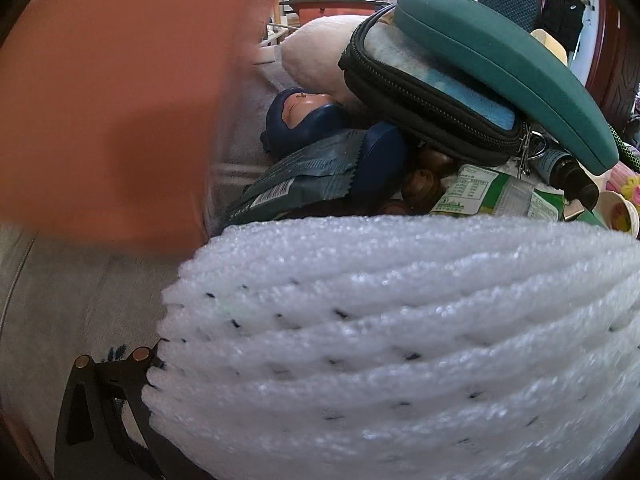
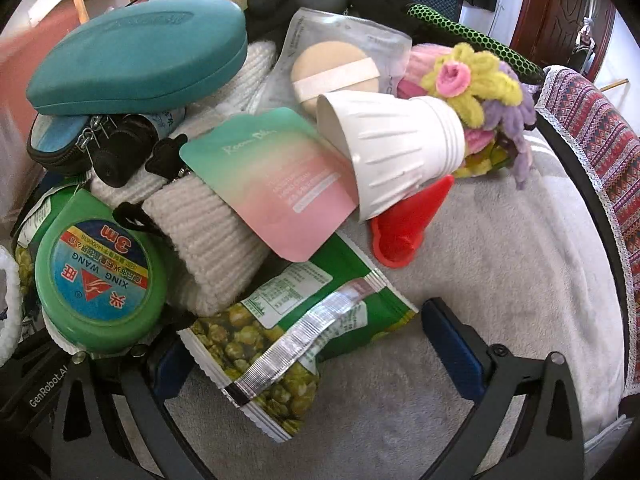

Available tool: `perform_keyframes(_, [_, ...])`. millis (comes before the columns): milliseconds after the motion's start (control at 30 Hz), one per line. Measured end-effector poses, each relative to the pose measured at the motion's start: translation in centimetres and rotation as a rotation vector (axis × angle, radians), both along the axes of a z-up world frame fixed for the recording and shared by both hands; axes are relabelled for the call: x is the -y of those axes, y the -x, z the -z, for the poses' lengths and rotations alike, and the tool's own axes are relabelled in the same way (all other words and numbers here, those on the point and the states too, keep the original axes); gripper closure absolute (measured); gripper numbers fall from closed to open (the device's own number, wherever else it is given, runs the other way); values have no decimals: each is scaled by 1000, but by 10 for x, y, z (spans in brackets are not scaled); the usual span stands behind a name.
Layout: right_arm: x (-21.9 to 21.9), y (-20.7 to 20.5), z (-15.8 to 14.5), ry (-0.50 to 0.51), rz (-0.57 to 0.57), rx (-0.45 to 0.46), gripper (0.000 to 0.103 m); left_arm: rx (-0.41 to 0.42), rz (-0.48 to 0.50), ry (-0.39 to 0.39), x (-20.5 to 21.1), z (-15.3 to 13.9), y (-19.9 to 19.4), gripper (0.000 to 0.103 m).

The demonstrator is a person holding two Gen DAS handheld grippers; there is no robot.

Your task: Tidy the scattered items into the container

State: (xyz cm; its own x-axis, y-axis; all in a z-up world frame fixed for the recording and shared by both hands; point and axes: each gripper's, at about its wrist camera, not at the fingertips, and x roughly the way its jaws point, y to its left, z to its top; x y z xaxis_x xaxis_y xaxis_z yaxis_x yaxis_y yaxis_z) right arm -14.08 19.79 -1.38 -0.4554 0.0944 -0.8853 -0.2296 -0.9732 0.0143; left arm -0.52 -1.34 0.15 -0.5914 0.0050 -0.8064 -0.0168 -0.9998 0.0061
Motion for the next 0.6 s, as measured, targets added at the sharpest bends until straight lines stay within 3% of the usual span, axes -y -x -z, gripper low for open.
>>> perform_keyframes(600, [2, 4, -7, -1, 1, -5, 0, -2, 2, 1, 5, -1, 1, 0])
